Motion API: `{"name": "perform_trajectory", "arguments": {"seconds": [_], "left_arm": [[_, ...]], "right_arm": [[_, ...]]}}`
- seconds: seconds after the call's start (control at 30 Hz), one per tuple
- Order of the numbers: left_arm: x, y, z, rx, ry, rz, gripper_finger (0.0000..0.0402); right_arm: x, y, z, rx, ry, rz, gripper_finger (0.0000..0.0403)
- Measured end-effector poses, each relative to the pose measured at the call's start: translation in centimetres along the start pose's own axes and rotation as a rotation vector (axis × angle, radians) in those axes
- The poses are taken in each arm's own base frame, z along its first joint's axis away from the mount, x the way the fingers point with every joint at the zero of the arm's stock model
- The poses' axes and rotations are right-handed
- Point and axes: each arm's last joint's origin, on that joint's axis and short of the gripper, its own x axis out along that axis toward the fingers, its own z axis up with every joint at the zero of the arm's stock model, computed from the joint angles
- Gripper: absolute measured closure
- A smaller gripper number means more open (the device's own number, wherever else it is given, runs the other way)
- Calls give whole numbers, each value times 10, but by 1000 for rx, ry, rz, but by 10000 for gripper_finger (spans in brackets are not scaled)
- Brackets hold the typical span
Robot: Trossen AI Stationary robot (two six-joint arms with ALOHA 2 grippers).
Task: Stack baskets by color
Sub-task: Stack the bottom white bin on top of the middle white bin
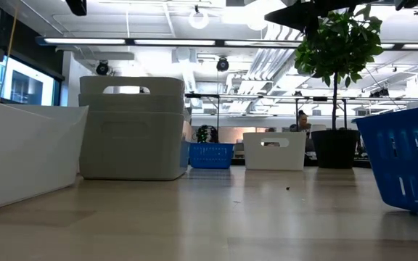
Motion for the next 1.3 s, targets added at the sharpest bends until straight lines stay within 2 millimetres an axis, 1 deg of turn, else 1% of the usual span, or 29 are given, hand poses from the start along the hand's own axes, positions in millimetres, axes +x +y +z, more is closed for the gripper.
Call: {"name": "perform_trajectory", "arguments": {"seconds": [0.4, 0.63, 0.83, 1.3], "left_arm": [[0, 0, 0, 37, 3, -6, 213], [0, 0, -3, 71, 35, -17, 213], [-5, 2, -7, 69, 86, -9, 213], [-14, 5, -8, 50, 112, -2, 213]], "right_arm": [[0, 0, 0, 0, 0, 0, 160], [0, 0, 0, 0, 0, 0, 160], [0, 0, 0, 0, 0, 0, 160], [0, 0, 0, 0, 0, 0, 160]]}}
